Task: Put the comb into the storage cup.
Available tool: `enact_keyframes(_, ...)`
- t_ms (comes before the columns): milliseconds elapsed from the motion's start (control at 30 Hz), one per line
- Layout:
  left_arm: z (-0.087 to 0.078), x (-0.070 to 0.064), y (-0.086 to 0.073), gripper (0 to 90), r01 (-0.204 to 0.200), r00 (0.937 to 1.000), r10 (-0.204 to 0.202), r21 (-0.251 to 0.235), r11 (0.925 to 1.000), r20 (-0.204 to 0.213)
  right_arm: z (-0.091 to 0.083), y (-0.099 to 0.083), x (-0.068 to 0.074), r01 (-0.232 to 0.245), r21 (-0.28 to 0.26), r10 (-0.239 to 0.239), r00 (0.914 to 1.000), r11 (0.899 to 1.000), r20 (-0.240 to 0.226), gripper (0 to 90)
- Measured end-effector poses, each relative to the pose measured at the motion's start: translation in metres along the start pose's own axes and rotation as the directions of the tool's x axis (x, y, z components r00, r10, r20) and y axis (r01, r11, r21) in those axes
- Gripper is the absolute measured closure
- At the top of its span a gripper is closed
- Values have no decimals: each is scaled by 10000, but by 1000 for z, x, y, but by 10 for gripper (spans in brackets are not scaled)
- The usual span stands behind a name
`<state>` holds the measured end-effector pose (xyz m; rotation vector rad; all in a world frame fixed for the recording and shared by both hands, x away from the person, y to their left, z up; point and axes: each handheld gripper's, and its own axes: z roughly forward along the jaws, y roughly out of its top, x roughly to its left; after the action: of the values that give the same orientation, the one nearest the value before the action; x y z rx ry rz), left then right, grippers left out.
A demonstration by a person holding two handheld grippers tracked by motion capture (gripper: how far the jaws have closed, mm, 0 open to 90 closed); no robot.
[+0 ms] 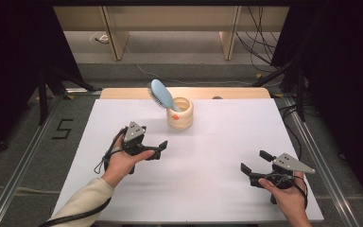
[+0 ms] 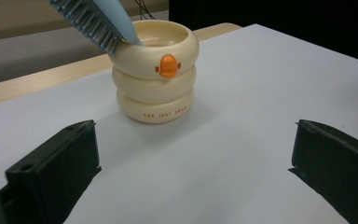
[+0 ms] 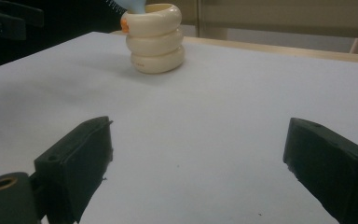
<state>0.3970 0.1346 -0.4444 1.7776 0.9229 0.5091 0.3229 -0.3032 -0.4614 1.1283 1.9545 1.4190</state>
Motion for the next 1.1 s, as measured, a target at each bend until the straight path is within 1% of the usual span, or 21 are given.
enact_keyframes(300, -17, -2, -13, 1, -369, 9993, 369, -109, 9993, 1, 1, 0, 1, 30, -49, -30, 10000, 10000, -9, 91)
enact_keyframes(533, -28, 0, -21, 1, -361, 9993, 361, -98, 9993, -28, 1, 0, 0, 51, -12, -51, 10000, 10000, -19, 91)
enact_keyframes(667, -35, 4, -25, 1, -473, 9987, 471, -126, 9988, -203, 1, 0, 0, 46, -14, -46, 10000, 10000, -14, 91)
enact_keyframes(767, -40, 6, -28, 1, -386, 9988, 383, -112, 9992, -290, 1, 0, 1, 76, -7, -76, 10000, 10000, -17, 91)
enact_keyframes(800, -41, 7, -29, 1, -449, 9983, 444, -134, 9989, -369, 1, -1, 1, 82, 0, -82, 10000, 10000, -20, 91)
enact_keyframes(833, -43, 8, -30, 1, -355, 9988, 351, -106, 9993, -355, 1, -1, 1, 88, 10, -88, 10000, 10000, -20, 91)
enact_keyframes(967, -48, 11, -35, 1, -283, 9987, 281, -51, 9996, -418, 2, -1, 0, 87, 35, -87, 10000, 10000, -8, 91)
enact_keyframes(1100, -53, 14, -39, 2, -313, 9984, 311, -26, 9995, -480, 2, -1, 0, 115, 96, -115, 9999, 9999, -12, 91)
